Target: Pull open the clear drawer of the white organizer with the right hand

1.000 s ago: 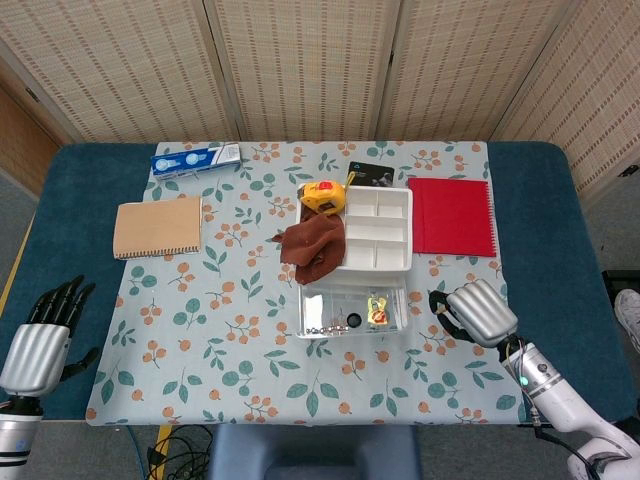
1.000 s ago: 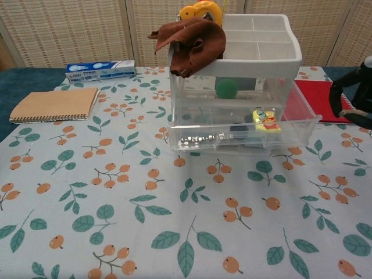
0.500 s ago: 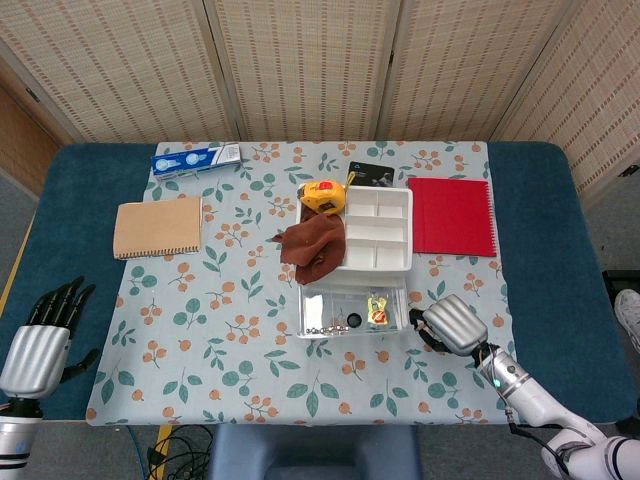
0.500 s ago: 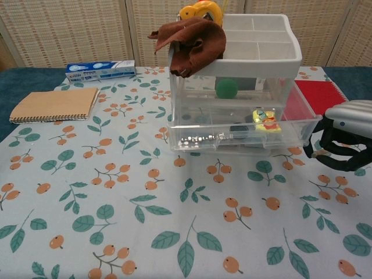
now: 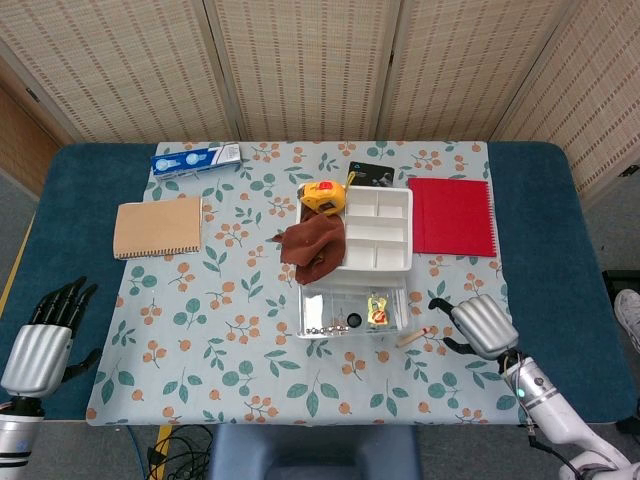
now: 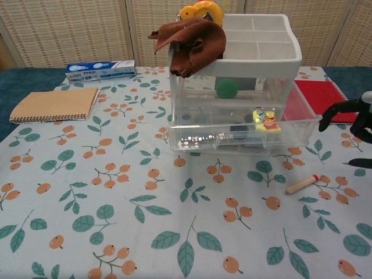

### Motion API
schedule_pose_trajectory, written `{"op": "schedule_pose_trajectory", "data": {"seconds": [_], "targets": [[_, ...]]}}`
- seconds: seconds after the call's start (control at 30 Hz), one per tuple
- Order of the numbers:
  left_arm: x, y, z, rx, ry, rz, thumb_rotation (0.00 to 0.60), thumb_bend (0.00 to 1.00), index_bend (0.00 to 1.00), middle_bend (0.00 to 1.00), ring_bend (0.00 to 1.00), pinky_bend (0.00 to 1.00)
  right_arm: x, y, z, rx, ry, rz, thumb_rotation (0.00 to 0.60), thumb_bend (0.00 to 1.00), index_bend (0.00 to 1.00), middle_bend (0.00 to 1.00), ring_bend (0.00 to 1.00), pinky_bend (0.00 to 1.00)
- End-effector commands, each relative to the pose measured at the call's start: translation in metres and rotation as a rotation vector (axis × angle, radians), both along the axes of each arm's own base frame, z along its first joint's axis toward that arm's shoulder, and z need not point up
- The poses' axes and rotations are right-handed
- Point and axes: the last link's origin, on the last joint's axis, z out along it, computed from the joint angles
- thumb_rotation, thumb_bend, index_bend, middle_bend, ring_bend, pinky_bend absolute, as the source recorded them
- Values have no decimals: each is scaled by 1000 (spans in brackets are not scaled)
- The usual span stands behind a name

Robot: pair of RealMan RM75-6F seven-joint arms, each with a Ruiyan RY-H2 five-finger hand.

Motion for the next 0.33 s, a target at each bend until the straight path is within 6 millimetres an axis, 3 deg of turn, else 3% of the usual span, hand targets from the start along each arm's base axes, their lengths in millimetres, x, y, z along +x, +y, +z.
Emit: {"op": "schedule_pose_trajectory", "data": {"seconds": [0.03,0.1,0.17,0.27,0.33], "targets": [[0,1,-1,1,-2,0,600,200,67,38,74,114,-12,16,29,-110,-10,-81,600,255,304,796,882,1000],[0,1,-3,-1,-8,-2,600,200,67,38,74,114,-17,26,44,-186,-26,-118,600,276,304,696,750,974],[1,1,-5,-2,-15,-2,600,200,67,38,74,114,-23,37,56,-256,-42,-150,600,291,304,582,622,869],[1,2,-7,-7,-17,-3,600,200,68,38,73,114,-30,49,69,-330,-63,-185,600,299,297,394,374,554],[2,2,-8,-8,-17,-5,600,200,67,38,74,115,-35,58,77,-376,-59,-201,600,299,279,336,283,422]]}}
